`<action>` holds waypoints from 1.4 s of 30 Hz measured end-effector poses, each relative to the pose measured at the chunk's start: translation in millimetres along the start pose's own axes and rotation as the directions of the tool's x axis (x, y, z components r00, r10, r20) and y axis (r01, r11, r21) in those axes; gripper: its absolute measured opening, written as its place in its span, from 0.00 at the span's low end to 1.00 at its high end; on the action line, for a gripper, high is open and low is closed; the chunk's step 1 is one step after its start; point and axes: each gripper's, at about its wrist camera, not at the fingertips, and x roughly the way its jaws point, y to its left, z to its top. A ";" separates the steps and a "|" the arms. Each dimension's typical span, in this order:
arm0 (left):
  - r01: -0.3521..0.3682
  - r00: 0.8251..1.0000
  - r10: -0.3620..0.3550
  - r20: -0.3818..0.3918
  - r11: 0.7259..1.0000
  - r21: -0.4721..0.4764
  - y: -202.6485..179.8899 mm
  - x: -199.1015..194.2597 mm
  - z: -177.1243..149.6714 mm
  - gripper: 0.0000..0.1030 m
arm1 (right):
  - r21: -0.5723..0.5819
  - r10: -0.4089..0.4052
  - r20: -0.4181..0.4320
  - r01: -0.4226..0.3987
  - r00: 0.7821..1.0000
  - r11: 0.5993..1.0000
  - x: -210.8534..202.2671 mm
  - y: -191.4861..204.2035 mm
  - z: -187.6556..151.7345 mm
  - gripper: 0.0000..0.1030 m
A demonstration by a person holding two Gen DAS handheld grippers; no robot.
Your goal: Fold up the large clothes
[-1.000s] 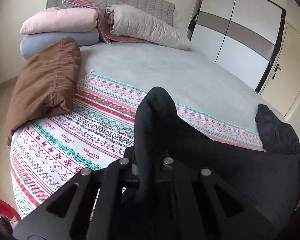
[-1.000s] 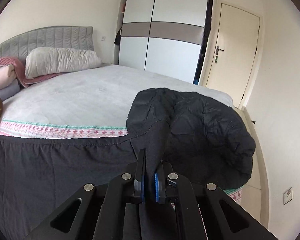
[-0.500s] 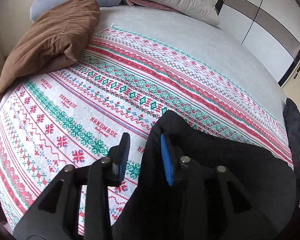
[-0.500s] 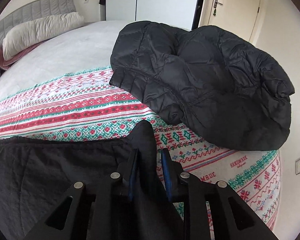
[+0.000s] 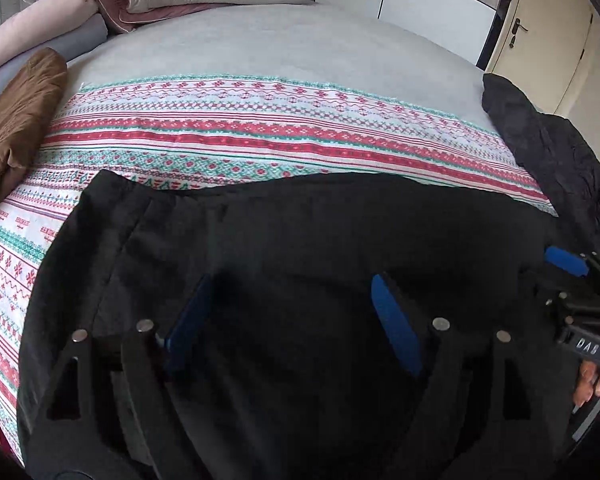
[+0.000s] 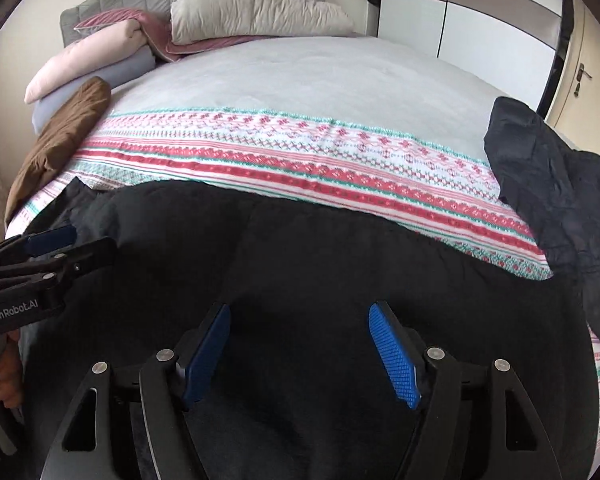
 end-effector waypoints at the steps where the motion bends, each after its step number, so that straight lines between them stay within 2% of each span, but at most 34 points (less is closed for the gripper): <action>1: -0.082 0.997 0.082 0.009 0.996 0.016 16.8 3.3 -1.4 0.80 | 0.022 -0.020 -0.001 0.020 1.000 1.000 2.2 -20.8 -2.5 0.71; 2: -0.172 0.985 0.172 0.006 0.984 0.042 33.9 9.1 -3.4 0.80 | 0.071 -0.026 -0.008 0.027 1.000 0.997 2.2 -48.7 -6.9 0.75; 3: -0.228 0.973 0.229 -0.012 0.972 0.048 53.4 15.4 -6.1 0.80 | 0.140 -0.040 -0.024 0.043 0.999 0.989 4.6 -82.0 -12.2 0.78; 4: -0.223 0.974 0.223 -0.038 0.975 0.007 77.6 18.2 -7.7 0.84 | 0.185 -0.121 -0.064 0.131 0.991 0.974 7.2 -115.2 -19.0 0.78; 5: -0.175 0.984 0.171 -0.058 0.982 -0.076 101.0 15.8 -8.3 0.84 | 0.218 -0.188 -0.102 0.206 0.977 0.954 8.1 -147.5 -28.3 0.78; 6: -0.163 0.985 0.153 -0.073 0.976 -0.146 119.4 11.7 -9.1 0.84 | 0.275 -0.212 -0.129 0.241 0.969 0.931 5.0 -176.7 -38.1 0.78; 7: -0.201 0.978 0.189 -0.084 0.966 -0.163 129.9 6.7 -9.6 0.83 | 0.351 -0.199 -0.132 0.234 0.971 0.907 -2.7 -200.0 -46.6 0.78; 8: -0.267 0.963 0.257 -0.084 0.953 -0.142 134.4 0.2 -10.7 0.83 | 0.413 -0.230 -0.160 0.277 0.960 0.868 -12.2 -218.9 -55.2 0.78; 9: -0.282 0.959 0.275 -0.075 0.952 -0.117 136.3 -7.9 -12.7 0.83 | 0.417 -0.285 -0.183 0.337 0.941 0.844 -23.0 -229.1 -61.7 0.78; 10: -0.264 0.964 0.257 -0.069 0.958 -0.111 137.1 -17.4 -16.6 0.83 | 0.403 -0.310 -0.179 0.357 0.934 0.843 -33.7 -232.7 -67.1 0.78; 13: -0.170 0.985 0.165 -0.048 0.976 -0.134 130.8 -55.3 -34.4 0.83 | 0.400 -0.276 -0.106 0.295 0.955 0.868 -76.5 -222.4 -80.4 0.78; 16: -0.054 0.999 0.054 -0.003 0.993 -0.105 99.5 -96.0 -59.3 0.83 | 0.360 -0.200 0.003 0.186 0.980 0.914 -123.8 -182.7 -88.9 0.79; 18: 0.008 1.000 -0.007 0.020 0.998 -0.061 69.6 -118.4 -78.7 0.85 | 0.295 -0.137 0.049 0.116 0.989 0.948 -148.1 -144.7 -94.1 0.80; 21: 0.089 0.996 -0.089 0.030 0.996 -0.016 28.1 -135.4 -104.4 0.86 | 0.205 -0.046 0.086 0.027 0.995 0.978 -166.6 -84.0 -103.1 0.80; 25: 0.114 0.993 -0.114 0.035 0.993 0.019 -9.0 -142.4 -135.8 0.86 | 0.122 0.031 0.090 -0.042 0.996 0.992 -166.1 -15.3 -122.8 0.80; 29: 0.072 0.996 -0.074 0.041 0.996 0.052 -18.2 -135.3 -159.4 0.86 | 0.041 0.042 0.033 -0.043 0.999 0.998 -141.5 28.0 -150.6 0.80; 30: 0.062 0.997 -0.063 0.039 0.997 0.049 -13.1 -130.8 -164.0 0.86 | 0.036 0.038 0.017 -0.039 0.999 0.999 -134.6 32.1 -159.3 0.80; 32: 0.046 0.996 -0.049 0.070 0.998 0.041 3.4 -129.4 -174.5 0.87 | 0.058 0.039 0.039 -0.041 0.998 0.997 -129.7 26.8 -174.5 0.81; 39: -0.116 0.982 0.104 0.160 0.991 0.072 79.8 -146.1 -202.8 0.87 | 0.160 -0.057 0.049 0.049 0.997 0.986 -155.2 -53.3 -210.7 0.82; 40: -0.111 0.983 0.102 0.155 0.992 0.051 92.4 -147.8 -206.1 0.92 | 0.171 -0.053 0.057 0.042 0.997 0.984 -161.1 -62.6 -215.9 0.82; 42: -0.015 0.993 0.019 0.119 0.999 -0.035 119.1 -148.6 -212.7 0.95 | 0.192 -0.044 0.075 0.029 0.996 0.981 -172.9 -75.9 -226.1 0.81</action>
